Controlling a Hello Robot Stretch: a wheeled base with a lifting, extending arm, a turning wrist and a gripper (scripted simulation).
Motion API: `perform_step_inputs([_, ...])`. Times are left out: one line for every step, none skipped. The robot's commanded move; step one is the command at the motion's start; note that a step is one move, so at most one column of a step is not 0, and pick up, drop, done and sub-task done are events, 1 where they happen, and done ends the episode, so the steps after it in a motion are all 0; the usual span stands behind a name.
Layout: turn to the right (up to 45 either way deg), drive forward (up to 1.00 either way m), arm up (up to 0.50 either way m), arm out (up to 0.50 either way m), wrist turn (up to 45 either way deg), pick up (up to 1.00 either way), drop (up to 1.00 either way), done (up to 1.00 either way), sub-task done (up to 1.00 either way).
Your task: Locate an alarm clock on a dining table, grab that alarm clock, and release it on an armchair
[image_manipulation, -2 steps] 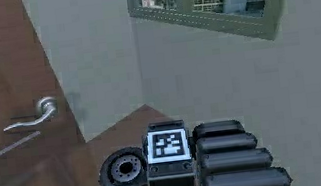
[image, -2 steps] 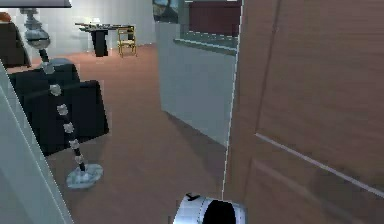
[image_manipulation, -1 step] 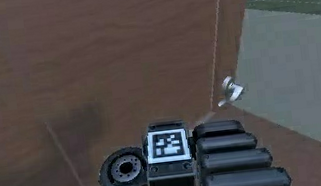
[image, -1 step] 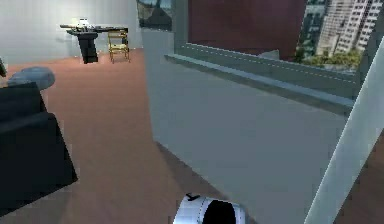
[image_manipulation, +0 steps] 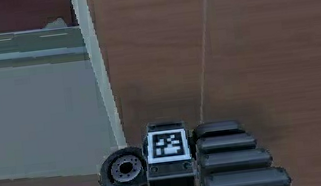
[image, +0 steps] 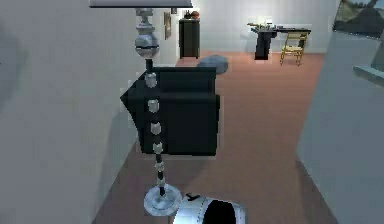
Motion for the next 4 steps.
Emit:
perform_step_inputs([-45.0,0.00,0.00,0.00,0.0,0.00,0.00,0.00,0.00])
perform_step_inputs([-45.0,0.00,0.00,0.00,0.0,0.00,0.00,0.00,0.00])
perform_step_inputs([-3.0,0.00,0.00,0.00,0.0,0.00,0.00,0.00,0.00])
perform_step_inputs([0.0,0.10,0.00,0.00,0.0,0.00,0.00,0.00,0.00])
